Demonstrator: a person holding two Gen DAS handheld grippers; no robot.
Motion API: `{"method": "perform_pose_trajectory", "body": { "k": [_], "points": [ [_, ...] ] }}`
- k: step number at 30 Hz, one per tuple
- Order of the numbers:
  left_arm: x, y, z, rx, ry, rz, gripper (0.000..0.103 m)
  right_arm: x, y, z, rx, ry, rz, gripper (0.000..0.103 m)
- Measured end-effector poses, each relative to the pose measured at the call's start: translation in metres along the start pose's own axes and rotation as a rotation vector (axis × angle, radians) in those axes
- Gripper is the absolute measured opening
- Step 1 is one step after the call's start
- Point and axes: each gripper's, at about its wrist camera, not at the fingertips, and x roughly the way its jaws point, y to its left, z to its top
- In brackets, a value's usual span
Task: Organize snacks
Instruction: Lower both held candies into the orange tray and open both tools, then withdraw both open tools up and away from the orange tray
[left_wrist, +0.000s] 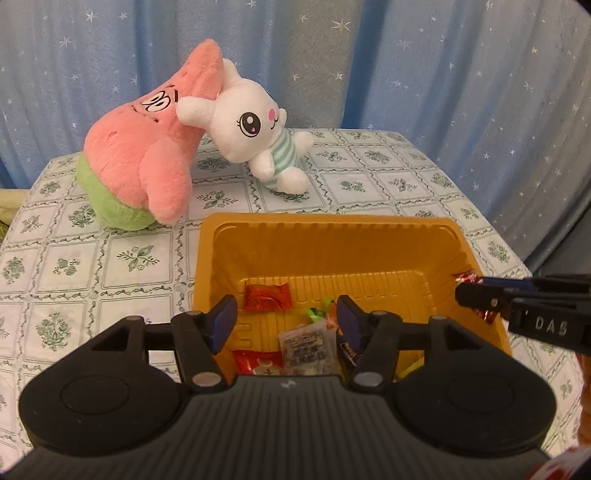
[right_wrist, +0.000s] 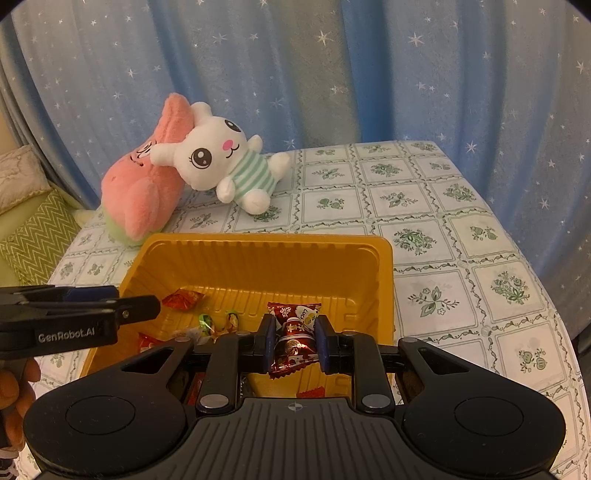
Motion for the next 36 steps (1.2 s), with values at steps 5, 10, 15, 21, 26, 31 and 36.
{"method": "perform_pose_trajectory", "body": {
  "k": [5,10,15,21,26,31,36],
  "points": [
    [-0.004,-0.003,-0.004,0.036,-0.002,0.017,0.058,-0.002,0.004,0.003,-0.008,-0.007,0.002,0.023],
    [-0.008,-0.004,-0.004,0.045,-0.010,0.025,0.059,-0.003,0.009,0.007,-0.015,-0.014,0.009,0.023],
    [-0.008,-0.005,-0.004,0.049,-0.009,0.024,0.062,-0.004,0.013,0.009,-0.021,-0.021,0.007,0.023],
    [-0.009,-0.004,-0.006,0.050,-0.015,0.027,0.062,-0.001,0.013,0.011,-0.024,-0.027,0.001,0.023],
    [-0.013,-0.004,-0.011,0.063,-0.037,0.037,0.070,0.002,0.012,0.015,-0.012,-0.030,0.034,0.024],
    [-0.016,-0.004,-0.018,0.064,-0.037,0.039,0.075,0.001,0.007,0.014,0.006,-0.036,0.033,0.041],
    [-0.024,-0.005,-0.023,0.058,-0.049,0.043,0.080,-0.006,0.001,0.010,0.021,-0.035,0.015,0.042]
  ]
}}
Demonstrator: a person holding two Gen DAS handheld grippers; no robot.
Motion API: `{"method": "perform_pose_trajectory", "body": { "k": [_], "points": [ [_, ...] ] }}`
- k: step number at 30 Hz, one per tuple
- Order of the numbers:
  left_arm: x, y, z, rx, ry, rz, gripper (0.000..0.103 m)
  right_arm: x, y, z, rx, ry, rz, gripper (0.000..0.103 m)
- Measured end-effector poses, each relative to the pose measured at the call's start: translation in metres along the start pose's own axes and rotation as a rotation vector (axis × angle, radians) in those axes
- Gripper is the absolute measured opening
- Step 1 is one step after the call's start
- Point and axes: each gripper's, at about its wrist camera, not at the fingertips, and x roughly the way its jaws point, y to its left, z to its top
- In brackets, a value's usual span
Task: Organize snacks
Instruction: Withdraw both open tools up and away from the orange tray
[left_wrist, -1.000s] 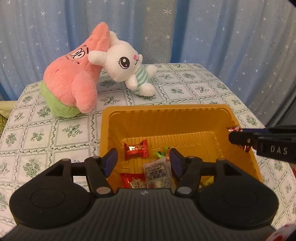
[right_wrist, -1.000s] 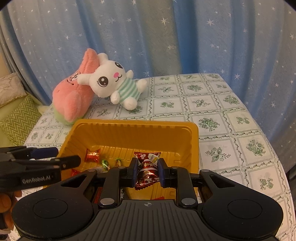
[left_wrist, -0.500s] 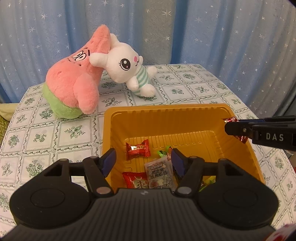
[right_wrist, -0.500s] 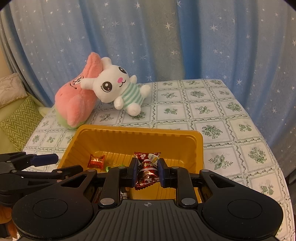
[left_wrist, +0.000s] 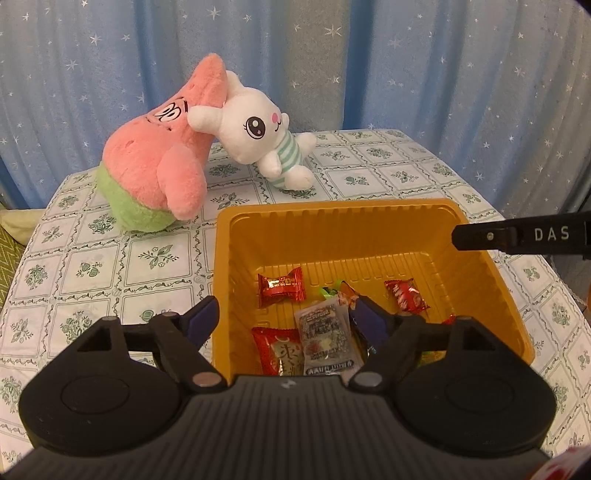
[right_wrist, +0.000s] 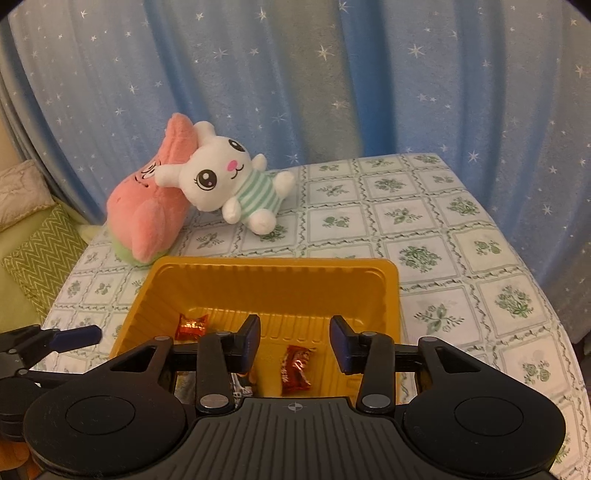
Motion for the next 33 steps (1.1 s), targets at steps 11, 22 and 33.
{"method": "perform_pose_trajectory", "body": {
  "k": [11,22,33],
  "points": [
    [-0.037,-0.010,-0.013,-0.029,-0.045,-0.008,0.093,-0.031,-0.001,-0.011,-0.011,0.001,-0.017,0.043],
    [-0.094,-0.024,-0.042,-0.076,-0.063,-0.023,0.098,-0.090,0.004,-0.045,-0.018,-0.002,-0.015,0.067],
    [-0.158,-0.049,-0.082,-0.101,-0.044,-0.016,0.098,-0.153,0.004,-0.086,-0.018,0.016,-0.021,0.078]
  ]
}}
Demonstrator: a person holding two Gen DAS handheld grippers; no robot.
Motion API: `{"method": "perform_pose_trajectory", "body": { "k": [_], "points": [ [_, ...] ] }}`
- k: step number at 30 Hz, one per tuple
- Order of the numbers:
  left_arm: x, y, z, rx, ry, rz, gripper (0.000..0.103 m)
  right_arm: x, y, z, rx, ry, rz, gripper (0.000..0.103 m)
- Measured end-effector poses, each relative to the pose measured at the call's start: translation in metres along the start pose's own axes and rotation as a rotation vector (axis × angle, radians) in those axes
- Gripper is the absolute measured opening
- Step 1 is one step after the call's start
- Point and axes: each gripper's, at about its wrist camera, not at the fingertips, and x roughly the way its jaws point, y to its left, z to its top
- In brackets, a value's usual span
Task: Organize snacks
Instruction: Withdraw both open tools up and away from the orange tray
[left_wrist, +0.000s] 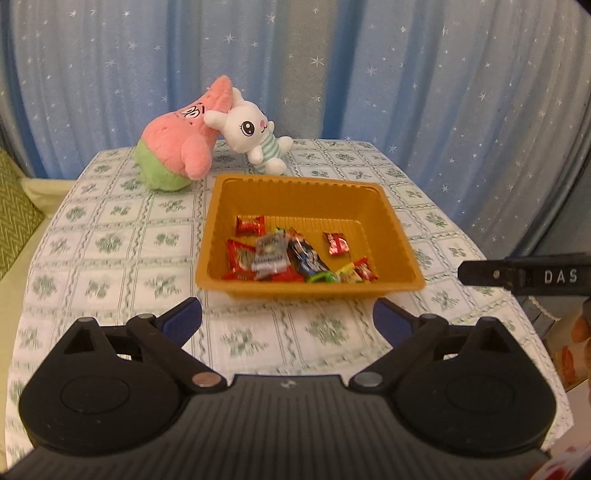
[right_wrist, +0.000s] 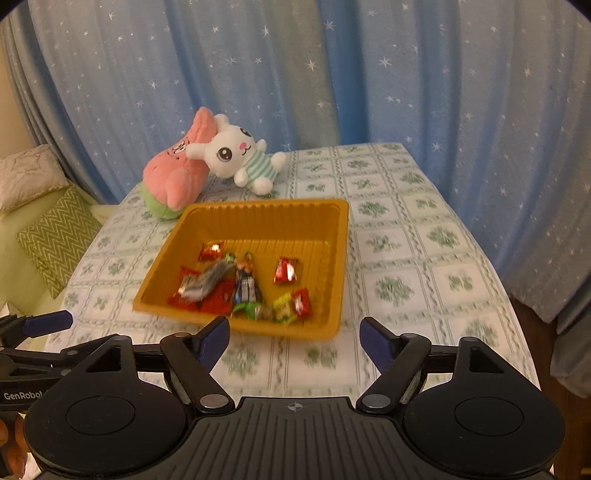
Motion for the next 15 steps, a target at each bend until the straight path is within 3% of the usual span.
{"method": "perform_pose_trajectory", "body": {
  "k": [15],
  "points": [
    [-0.093,-0.028,-0.050,-0.015,-0.047,0.050,0.098,-0.085,0.003,-0.070,0.064,-0.008,0.005,0.079]
  ]
}}
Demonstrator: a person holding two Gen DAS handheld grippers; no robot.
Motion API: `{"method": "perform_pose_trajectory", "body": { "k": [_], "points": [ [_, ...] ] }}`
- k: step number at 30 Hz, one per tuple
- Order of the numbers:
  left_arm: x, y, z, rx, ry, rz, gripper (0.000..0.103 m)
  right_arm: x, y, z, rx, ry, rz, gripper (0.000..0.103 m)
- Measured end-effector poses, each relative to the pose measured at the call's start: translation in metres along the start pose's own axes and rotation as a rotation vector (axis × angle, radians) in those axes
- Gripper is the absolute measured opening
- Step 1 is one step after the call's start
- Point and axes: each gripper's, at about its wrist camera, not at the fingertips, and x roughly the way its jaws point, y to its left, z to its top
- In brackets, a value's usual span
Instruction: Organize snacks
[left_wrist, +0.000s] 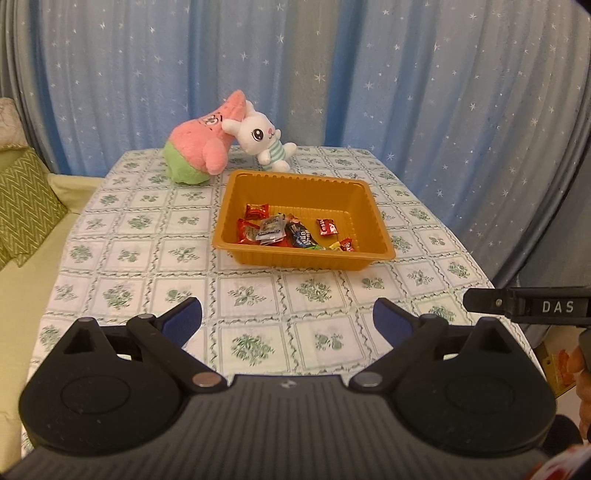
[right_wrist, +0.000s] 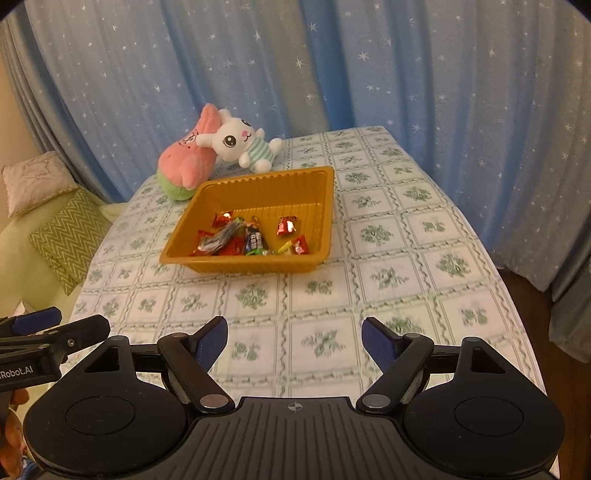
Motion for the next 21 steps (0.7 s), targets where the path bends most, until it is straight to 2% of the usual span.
{"method": "perform_pose_trajectory", "body": {
  "k": [10,14,21],
  "points": [
    [-0.046,-0.012,-0.036,-0.045,0.024,0.041,0.099,-0.040,0.010,-0.048,0.008,-0.016,-0.010,0.079],
    [-0.063,-0.015,-0.049,-0.047,0.016,0.040,0.103,-0.055,0.008,-0.062,0.038,-0.007,-0.013,0.079],
    [-0.081,-0.025,-0.069,-0.043,0.017,0.034,0.103,-0.083,0.013,-0.079,0.036,-0.020,0.005,0.079]
  ]
}}
